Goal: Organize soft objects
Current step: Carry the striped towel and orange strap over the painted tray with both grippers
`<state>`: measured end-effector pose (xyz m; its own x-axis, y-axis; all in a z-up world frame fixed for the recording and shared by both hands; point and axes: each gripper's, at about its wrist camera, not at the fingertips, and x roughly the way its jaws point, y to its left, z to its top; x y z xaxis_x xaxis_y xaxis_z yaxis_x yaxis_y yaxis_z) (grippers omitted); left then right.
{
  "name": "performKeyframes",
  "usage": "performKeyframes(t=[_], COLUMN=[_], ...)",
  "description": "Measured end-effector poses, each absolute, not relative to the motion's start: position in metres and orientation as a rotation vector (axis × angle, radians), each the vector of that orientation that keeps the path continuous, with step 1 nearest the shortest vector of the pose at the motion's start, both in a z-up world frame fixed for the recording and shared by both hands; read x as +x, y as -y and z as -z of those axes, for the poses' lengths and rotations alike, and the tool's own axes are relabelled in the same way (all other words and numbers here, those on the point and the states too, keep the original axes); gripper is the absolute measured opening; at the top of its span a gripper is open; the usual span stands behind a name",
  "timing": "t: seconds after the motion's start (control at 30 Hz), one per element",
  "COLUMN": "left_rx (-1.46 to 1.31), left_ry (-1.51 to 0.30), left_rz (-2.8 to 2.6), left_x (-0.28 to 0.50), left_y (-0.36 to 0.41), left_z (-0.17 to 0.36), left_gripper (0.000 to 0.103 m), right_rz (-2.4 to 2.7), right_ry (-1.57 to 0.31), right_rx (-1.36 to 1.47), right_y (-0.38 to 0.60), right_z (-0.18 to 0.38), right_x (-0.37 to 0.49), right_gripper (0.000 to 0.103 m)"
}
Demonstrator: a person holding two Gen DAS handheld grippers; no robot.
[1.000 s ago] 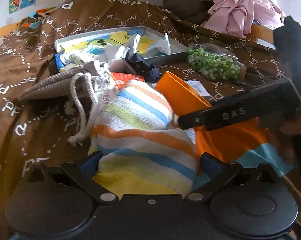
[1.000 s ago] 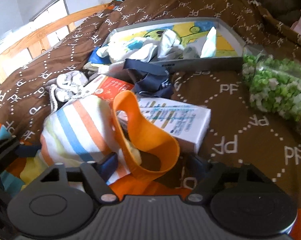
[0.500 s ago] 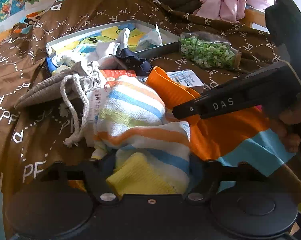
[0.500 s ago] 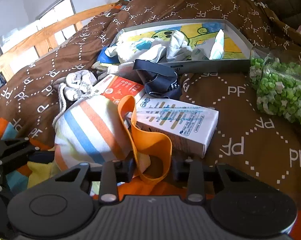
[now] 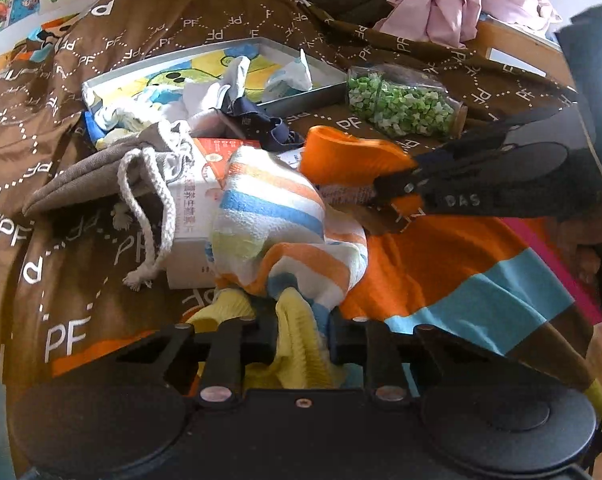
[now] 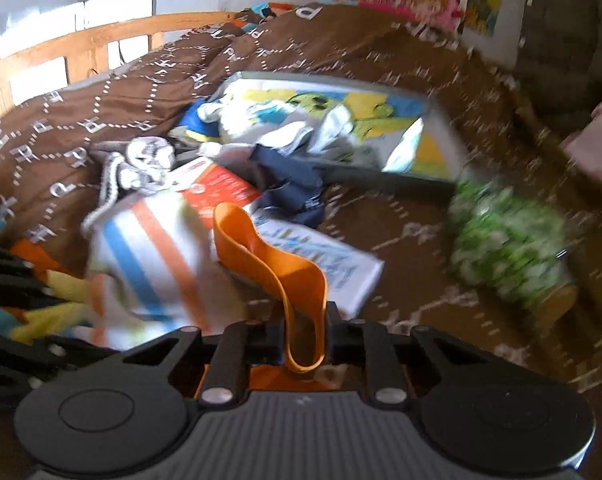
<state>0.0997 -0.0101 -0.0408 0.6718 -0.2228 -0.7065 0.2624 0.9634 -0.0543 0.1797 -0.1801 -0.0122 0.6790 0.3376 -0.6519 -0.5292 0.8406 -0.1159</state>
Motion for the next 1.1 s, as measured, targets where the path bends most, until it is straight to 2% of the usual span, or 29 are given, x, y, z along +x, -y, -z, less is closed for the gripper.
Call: performKeyframes(t=[0.53,0.87,1.1], left_rx=[0.063,0.004,-0.056], left_ry=[-0.705,-0.581,-0.488], left_rz=[0.343,0.353,0.326], left_x=[0.062,0.061,0.087], left_y=[0.014,0.008,0.002], left_z=[0.023,-0.016,-0.052], left_gripper=[0.021,0.021,0.021], right_rz=[-0.416,-0.378,-0.373], right_ry=[-0.544,-0.451,-0.381], right_rx=[-0.411,-0.421,-0.378], right_y=[0.196,0.208,0.210], right_z=[-0.009,-0.031,-0.054], right_x=[0.167,0.167,0.181], right_gripper=[0.017,0.017,0.017])
